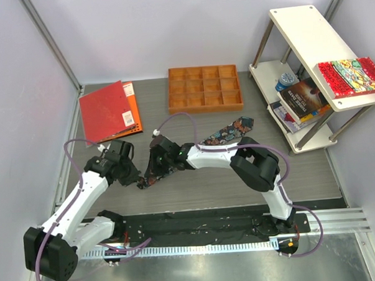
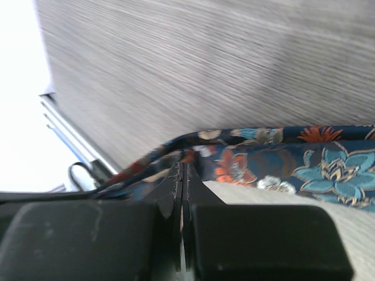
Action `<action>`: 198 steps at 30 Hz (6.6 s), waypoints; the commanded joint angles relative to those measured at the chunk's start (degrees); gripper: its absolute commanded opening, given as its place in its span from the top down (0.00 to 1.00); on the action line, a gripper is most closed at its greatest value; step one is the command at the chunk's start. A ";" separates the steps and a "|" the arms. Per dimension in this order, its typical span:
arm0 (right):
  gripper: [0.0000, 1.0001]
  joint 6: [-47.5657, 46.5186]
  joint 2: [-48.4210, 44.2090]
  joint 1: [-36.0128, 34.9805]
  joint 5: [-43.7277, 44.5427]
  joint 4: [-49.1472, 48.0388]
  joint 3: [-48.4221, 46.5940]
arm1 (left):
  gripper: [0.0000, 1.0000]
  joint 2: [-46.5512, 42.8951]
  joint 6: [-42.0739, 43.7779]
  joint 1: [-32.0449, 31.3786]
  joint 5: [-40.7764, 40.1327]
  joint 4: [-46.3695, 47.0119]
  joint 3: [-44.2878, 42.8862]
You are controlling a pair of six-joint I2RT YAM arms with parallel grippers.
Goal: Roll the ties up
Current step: Roll the tie at the center of the board.
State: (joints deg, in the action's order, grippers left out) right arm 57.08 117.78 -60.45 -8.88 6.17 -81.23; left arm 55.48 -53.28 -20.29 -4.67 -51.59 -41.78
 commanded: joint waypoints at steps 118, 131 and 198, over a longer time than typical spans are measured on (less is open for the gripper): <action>0.98 -3.29 -18.29 6.83 -4.56 -3.28 17.17 | 0.41 41.29 9.77 -6.69 -6.32 -6.06 -32.93; 0.98 -2.59 -5.46 4.64 -6.94 -0.99 -1.02 | 0.34 18.27 14.07 6.92 -1.49 -4.05 -19.95; 0.69 -7.07 -2.10 8.77 -10.02 2.61 -3.59 | 0.46 -7.32 5.64 14.67 5.02 20.65 9.52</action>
State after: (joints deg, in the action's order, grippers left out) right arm 51.31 123.44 -51.90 -20.82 7.70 -86.43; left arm 50.11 -47.62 -5.52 0.56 -33.63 -32.53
